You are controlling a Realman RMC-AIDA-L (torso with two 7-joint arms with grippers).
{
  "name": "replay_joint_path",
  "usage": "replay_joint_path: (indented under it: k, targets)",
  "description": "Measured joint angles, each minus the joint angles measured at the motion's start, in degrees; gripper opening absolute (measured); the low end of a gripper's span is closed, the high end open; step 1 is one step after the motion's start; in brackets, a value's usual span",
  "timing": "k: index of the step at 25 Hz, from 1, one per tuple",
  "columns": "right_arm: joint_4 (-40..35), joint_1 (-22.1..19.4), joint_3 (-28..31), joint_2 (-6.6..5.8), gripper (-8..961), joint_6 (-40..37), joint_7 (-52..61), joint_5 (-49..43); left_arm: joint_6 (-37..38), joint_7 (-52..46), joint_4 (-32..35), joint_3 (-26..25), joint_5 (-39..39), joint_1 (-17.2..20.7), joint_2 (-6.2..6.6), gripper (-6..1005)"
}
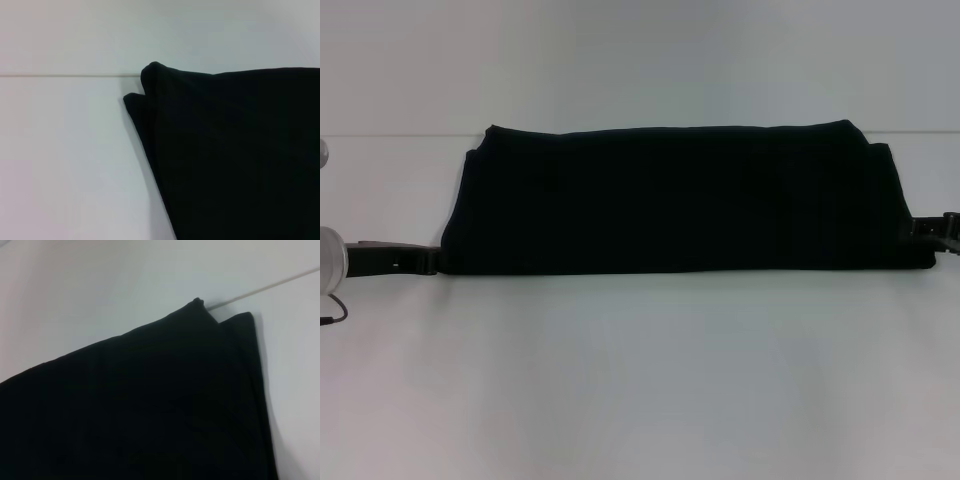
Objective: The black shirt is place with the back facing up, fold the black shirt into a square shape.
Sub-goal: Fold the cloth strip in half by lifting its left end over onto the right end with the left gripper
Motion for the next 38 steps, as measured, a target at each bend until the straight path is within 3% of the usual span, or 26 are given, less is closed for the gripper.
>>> replay_joint_path:
  k: [2,8,18,23,38]
  targets:
    - [0.01,0.02,-0.04,0.20,710,0.42,-0.47,0.01,-0.17,0.00,-0.09,0.00,0.03,-0.05,0.00,38]
    - [0.04,-0.34,-0.08,0.79,496,0.84,-1.58,0.29,-0.19,0.02,-0.23,0.00,0.07,-0.13,0.00,45]
    - [-0.39,-1.24,0.55,1.13,56,0.77,-2.91,0.46,-0.16,0.06,-0.19,-0.01,0.17,-0.17,0.00,57]
    - [-0.97,-2.13,0.71,1.20,0,-0.45,-4.01,1.24,1.08,-0.15,0.69,-0.09,0.18,0.20,0.00,63]
    - [-8.20,-8.10,1.52,2.44,20,-8.76,-5.90,5.79,9.03,-0.48,7.06,-0.66,0.17,3.57,0.09,80]
